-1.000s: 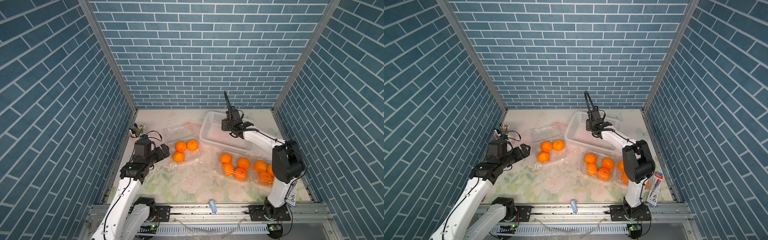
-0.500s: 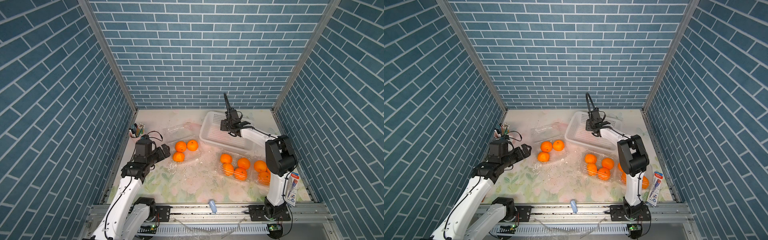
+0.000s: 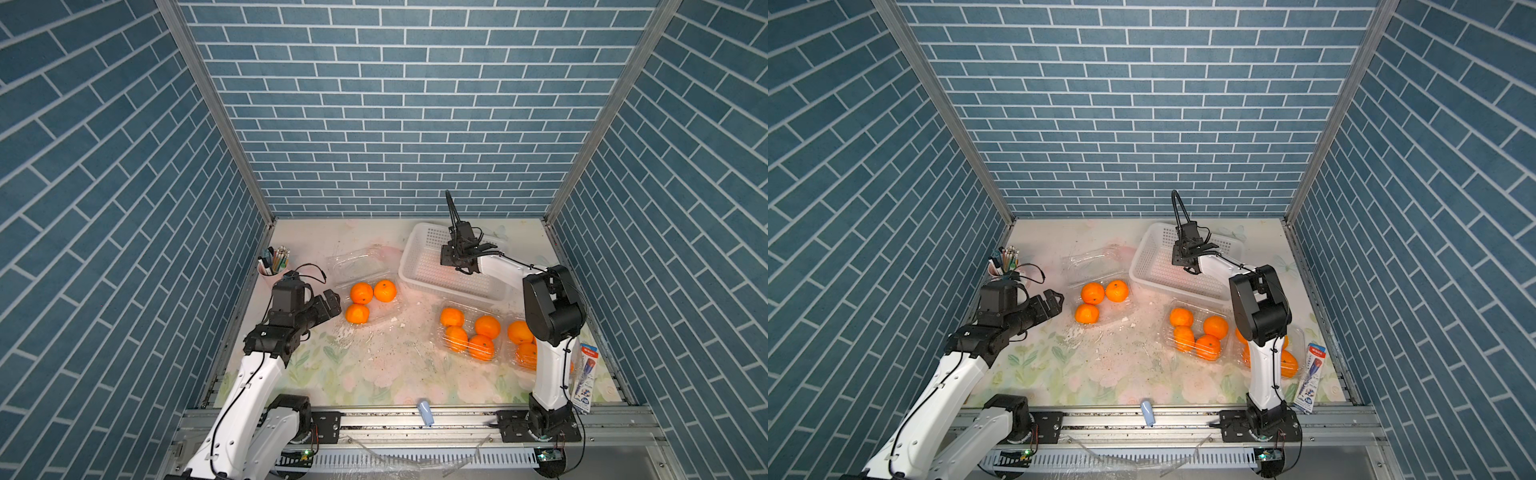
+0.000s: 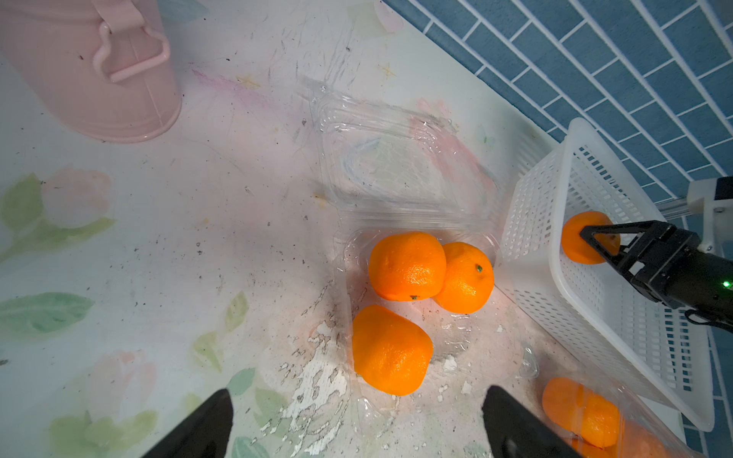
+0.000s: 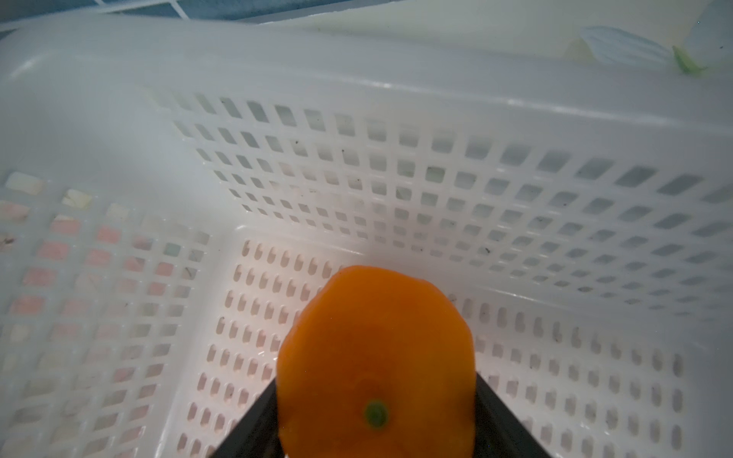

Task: Take oranges out of containers
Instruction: Place the orange in the basket.

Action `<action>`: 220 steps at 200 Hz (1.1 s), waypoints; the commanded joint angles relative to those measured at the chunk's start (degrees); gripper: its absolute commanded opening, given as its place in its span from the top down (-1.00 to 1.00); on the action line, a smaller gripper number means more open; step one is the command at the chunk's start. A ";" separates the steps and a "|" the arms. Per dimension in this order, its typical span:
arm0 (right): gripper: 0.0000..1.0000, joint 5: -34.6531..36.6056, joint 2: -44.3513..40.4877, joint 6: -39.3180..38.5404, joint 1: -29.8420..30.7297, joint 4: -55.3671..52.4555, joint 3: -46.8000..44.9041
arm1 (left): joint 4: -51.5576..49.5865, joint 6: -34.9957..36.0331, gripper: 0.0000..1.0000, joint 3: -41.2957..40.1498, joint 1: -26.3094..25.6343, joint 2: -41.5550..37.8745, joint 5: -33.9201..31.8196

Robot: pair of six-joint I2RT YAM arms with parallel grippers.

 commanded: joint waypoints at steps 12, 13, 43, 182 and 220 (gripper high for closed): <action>-0.21 -0.10 2.22 -0.57 -0.29 -4.74 3.52 | 1.36 0.33 -0.99 -1.13 0.04 -0.15 0.91; -0.21 -0.07 2.23 -0.57 -0.29 -4.72 3.56 | 1.40 0.34 -0.99 -1.14 0.04 -0.14 0.84; -0.35 -0.71 2.22 -1.22 -0.29 -6.15 4.32 | 1.12 0.62 -0.99 -0.98 0.04 -0.05 0.81; -0.97 -4.15 -2.99 -3.34 -0.51 -22.64 12.21 | -0.57 1.69 -0.99 0.63 0.05 -1.18 0.47; -0.87 -9.52 -11.11 -0.40 -0.13 -21.84 9.23 | -1.20 1.93 -0.99 0.85 0.04 -1.19 -0.15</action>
